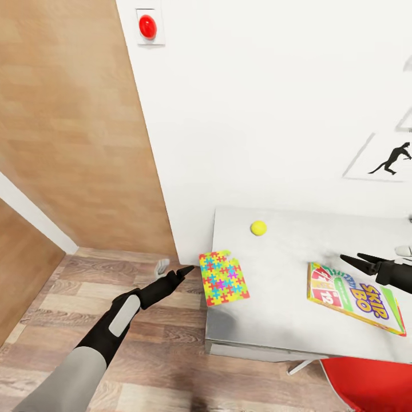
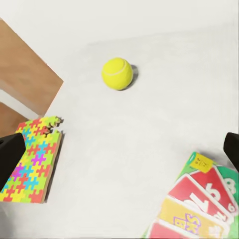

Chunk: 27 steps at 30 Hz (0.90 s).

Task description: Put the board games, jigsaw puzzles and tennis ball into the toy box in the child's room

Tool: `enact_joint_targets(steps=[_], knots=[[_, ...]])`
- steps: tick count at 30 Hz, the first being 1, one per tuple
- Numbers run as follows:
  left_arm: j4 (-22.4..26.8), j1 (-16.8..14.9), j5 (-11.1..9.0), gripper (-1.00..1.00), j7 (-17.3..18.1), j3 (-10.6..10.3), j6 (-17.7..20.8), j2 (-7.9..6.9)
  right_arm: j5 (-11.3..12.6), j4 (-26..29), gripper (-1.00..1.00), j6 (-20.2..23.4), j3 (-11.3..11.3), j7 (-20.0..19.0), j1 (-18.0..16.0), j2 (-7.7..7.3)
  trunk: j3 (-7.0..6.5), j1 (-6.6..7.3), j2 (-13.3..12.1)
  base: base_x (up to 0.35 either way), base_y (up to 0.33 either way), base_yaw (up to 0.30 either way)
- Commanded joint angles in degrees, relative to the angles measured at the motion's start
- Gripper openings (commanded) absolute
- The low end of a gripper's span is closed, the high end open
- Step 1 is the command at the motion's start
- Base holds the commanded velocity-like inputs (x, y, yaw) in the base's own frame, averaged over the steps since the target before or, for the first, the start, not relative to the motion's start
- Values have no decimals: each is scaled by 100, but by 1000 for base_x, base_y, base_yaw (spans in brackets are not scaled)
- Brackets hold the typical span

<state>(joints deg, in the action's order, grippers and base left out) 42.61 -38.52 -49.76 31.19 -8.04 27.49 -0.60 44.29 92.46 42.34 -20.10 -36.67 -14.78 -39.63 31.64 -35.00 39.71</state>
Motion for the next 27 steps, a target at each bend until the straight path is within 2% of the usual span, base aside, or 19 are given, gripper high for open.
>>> enact_joint_targets(steps=[1,11,27], knots=[[-1,-3,-55,100,-6,-14,37,-3,18,0,100,38,-3,-8,-7,0,5,-1,5,0,0,-192],[-11,-3,-53,100,-1,-13,37,9,19,1,100,38,-3,-13,-7,0,5,-1,5,0,0,-132],[-135,-6,-52,100,-11,0,37,8,24,2,100,38,-3,-15,-7,0,5,-1,5,0,0,-27]])
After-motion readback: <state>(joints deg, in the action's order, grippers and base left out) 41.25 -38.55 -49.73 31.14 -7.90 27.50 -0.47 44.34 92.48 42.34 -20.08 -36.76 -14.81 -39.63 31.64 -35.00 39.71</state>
